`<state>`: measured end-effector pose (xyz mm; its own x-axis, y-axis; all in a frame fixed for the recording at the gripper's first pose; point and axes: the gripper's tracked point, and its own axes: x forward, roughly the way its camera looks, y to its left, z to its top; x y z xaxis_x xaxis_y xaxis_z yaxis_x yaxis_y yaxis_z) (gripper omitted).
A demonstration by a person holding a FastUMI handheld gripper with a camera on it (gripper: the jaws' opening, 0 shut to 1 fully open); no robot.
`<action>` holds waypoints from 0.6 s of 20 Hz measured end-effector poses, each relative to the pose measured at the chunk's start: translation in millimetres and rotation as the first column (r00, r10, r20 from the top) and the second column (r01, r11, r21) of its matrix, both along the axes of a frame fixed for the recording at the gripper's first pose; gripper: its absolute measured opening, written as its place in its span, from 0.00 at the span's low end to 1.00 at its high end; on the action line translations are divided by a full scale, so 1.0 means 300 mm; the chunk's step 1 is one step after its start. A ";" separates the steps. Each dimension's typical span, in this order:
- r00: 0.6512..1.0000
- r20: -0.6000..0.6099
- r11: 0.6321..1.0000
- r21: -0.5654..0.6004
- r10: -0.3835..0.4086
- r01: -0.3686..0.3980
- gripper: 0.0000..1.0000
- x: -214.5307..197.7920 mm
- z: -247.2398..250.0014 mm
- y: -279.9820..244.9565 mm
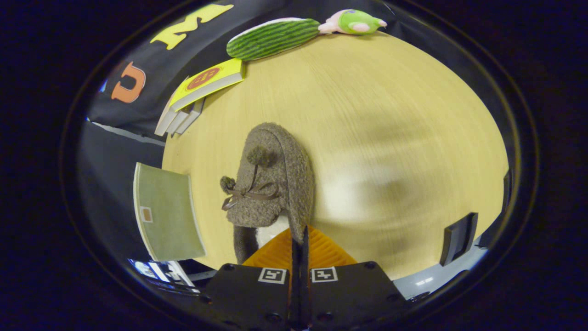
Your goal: Open the storage box then place both shoes into the box .Put the left shoe in first, then the right shoe, with the right side of both shoes facing outward in a uniform manner.
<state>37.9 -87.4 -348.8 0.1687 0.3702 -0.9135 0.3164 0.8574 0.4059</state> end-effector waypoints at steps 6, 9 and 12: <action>0.999 0.030 0.999 0.024 -0.027 0.026 0.06 -0.052 0.159 0.105; 0.997 0.082 0.999 0.051 -0.012 0.007 0.06 -0.056 0.301 0.231; 0.989 0.145 0.994 0.096 0.032 -0.046 0.06 -0.056 0.470 0.398</action>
<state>21.0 32.0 -207.8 0.2783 0.4666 -0.8395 0.2164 0.8211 0.5282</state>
